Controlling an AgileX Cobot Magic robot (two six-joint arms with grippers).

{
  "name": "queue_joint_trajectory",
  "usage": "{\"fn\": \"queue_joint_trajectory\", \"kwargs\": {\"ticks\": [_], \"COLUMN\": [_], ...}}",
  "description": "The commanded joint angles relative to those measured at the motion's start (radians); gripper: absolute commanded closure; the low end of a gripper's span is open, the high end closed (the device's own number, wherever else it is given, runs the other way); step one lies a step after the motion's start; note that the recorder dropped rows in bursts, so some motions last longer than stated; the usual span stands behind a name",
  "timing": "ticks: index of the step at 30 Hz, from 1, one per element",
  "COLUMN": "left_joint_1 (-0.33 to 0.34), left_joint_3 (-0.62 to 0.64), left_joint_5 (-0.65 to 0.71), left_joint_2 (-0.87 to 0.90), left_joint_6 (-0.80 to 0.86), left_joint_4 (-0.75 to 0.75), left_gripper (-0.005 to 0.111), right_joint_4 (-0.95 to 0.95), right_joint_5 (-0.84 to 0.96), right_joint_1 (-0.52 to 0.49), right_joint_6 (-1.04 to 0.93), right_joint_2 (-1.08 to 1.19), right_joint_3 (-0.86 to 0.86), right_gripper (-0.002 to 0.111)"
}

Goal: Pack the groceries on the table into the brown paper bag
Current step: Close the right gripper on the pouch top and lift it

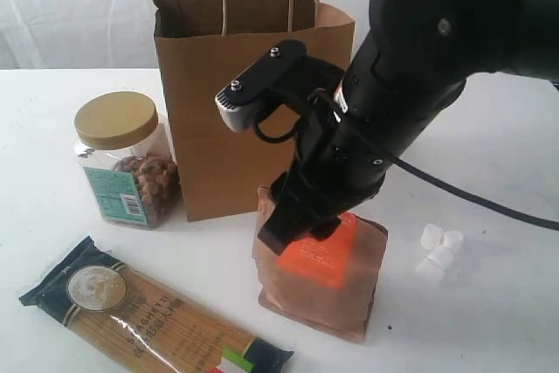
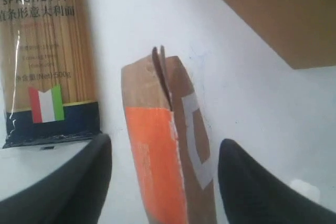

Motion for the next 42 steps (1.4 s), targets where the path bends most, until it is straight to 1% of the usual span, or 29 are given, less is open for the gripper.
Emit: {"fn": "queue_joint_trajectory", "kwargs": {"ticks": [1, 10, 14, 21, 23, 26, 28, 30, 36, 42], "left_joint_1": [-0.009, -0.009, -0.009, -0.009, -0.009, -0.009, -0.009, -0.009, -0.009, -0.009], "left_joint_3": [0.004, 0.004, 0.004, 0.004, 0.004, 0.004, 0.004, 0.004, 0.004, 0.004], "left_joint_5": [0.005, 0.005, 0.005, 0.005, 0.005, 0.005, 0.005, 0.005, 0.005, 0.005], "left_joint_2": [-0.004, -0.004, -0.004, -0.004, -0.004, -0.004, -0.004, -0.004, -0.004, -0.004], "left_joint_6": [-0.002, -0.002, -0.002, -0.002, -0.002, -0.002, -0.002, -0.002, -0.002, -0.002], "left_joint_4": [-0.01, -0.01, -0.01, -0.01, -0.01, -0.01, -0.01, -0.01, -0.012, -0.012], "left_gripper": [0.107, 0.107, 0.107, 0.107, 0.107, 0.107, 0.107, 0.107, 0.107, 0.107], "right_joint_4": [-0.023, -0.06, -0.015, 0.005, 0.005, 0.005, 0.0, 0.0, -0.047, -0.086], "right_joint_5": [-0.015, -0.07, -0.071, -0.049, -0.046, -0.046, -0.046, -0.049, -0.034, -0.01], "right_joint_1": [-0.012, -0.012, -0.012, -0.012, -0.012, -0.012, -0.012, -0.012, -0.012, -0.012], "right_joint_6": [-0.025, -0.026, -0.076, -0.089, -0.089, -0.089, -0.087, -0.087, -0.075, -0.038], "right_joint_2": [0.016, 0.099, 0.129, 0.179, 0.181, 0.181, 0.181, 0.181, 0.169, 0.052], "right_joint_3": [-0.007, -0.005, -0.005, -0.005, -0.005, -0.005, -0.005, -0.005, -0.005, -0.022], "right_gripper": [0.052, 0.052, 0.053, 0.054, 0.062, 0.084, 0.097, 0.108, 0.108, 0.108]}}
